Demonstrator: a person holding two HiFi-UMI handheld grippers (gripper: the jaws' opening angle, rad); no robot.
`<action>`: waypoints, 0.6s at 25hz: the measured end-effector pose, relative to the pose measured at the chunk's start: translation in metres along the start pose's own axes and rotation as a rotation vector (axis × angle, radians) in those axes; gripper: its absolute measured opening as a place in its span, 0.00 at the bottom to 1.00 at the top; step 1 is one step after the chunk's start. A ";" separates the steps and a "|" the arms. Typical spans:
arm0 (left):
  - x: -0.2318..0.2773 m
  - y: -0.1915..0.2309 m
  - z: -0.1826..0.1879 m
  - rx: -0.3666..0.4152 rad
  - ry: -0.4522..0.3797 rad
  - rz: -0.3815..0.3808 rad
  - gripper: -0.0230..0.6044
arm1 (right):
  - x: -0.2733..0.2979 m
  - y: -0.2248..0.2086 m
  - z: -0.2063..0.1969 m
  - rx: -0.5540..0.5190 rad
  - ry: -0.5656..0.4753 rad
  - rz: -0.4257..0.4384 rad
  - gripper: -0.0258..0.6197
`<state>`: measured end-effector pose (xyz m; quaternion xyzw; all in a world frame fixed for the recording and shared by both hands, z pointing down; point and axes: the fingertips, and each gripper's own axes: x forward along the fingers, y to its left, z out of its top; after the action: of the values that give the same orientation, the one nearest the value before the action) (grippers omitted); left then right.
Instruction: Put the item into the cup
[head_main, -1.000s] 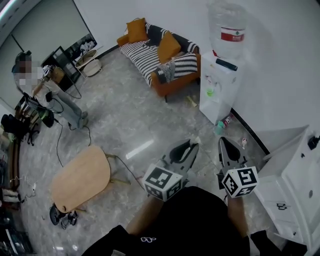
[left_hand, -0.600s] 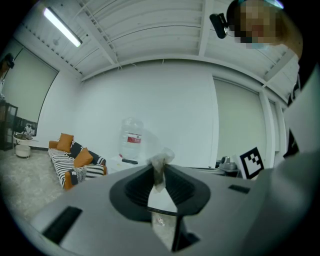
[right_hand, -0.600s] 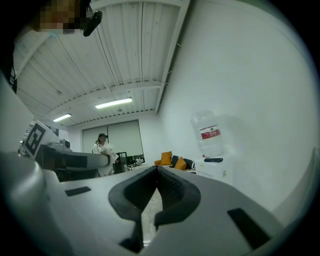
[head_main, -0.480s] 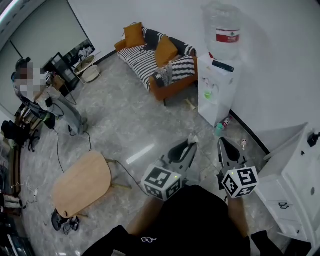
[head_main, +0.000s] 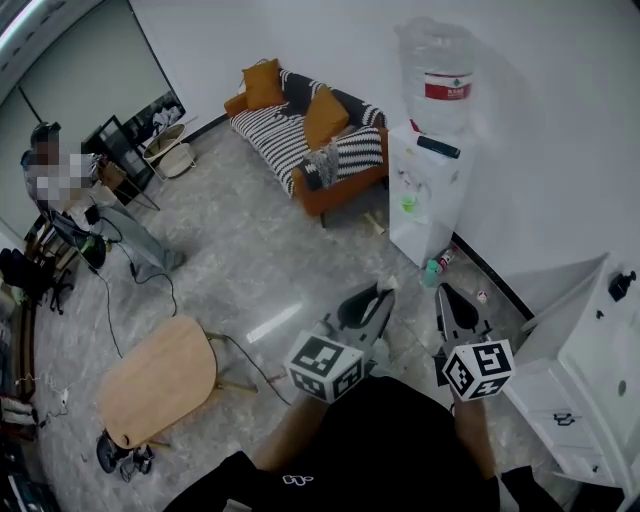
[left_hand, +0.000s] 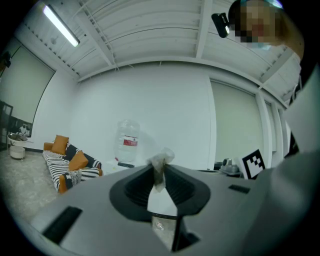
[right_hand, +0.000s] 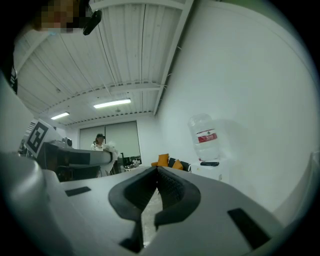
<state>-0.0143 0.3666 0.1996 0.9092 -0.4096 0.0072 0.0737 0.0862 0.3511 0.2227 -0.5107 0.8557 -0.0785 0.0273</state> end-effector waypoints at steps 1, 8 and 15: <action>0.001 0.001 0.000 -0.002 -0.001 0.000 0.15 | 0.001 -0.001 0.000 -0.002 0.001 -0.001 0.05; 0.020 0.018 0.002 -0.014 -0.024 -0.005 0.15 | 0.014 -0.014 0.003 -0.019 -0.010 -0.016 0.05; 0.055 0.061 0.007 -0.020 -0.047 0.022 0.15 | 0.048 -0.038 0.010 -0.042 -0.031 -0.029 0.05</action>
<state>-0.0235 0.2856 0.2047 0.9038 -0.4212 -0.0174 0.0733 0.0974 0.2904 0.2204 -0.5249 0.8490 -0.0531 0.0288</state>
